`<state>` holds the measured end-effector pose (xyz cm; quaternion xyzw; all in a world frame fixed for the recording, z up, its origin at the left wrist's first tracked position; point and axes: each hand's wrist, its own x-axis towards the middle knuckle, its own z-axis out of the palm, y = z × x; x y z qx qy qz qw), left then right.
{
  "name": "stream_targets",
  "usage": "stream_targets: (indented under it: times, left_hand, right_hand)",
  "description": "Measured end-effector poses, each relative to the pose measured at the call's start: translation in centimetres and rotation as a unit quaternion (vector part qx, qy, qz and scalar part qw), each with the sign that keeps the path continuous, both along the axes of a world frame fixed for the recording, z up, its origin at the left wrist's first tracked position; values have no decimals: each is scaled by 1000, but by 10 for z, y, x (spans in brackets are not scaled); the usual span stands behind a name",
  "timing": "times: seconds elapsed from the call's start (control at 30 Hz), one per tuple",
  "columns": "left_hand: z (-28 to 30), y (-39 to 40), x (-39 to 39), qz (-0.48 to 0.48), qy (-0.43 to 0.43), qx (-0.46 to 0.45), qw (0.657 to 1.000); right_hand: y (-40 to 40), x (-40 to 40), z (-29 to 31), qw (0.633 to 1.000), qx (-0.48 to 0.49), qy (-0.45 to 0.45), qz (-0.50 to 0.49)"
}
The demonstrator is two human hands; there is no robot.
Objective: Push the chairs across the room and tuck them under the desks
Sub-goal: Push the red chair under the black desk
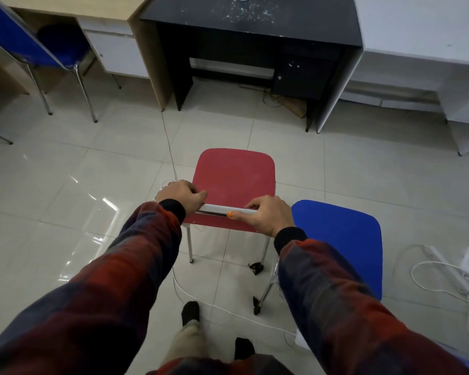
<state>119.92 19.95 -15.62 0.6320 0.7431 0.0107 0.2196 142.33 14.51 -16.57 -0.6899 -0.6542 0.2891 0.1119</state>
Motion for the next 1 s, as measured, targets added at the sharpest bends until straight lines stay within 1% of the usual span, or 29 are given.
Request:
stream_targets:
  times: [0.13,0.43,0.77,0.87,1.0]
  left_hand:
    - [2,12,-14,-14,-3,5,1000]
    - [8,52,-46,-32,-23,37,999]
    - [4,100,-96,-26,-37,60,997]
    - [6,112,-99,-28,-48,63,996]
    - [4,113,-72,-45,-62,54,996]
  right_hand:
    - [7,-16,1,1000,5,3,4]
    - [37,-53,-1,1000,18,-3,-23]
    - [70,-108,-3,999,26,-33,-29]
    - [85,-109,0,999,25,-26,-24]
    - [94,-80,7,999,8,-10,-38]
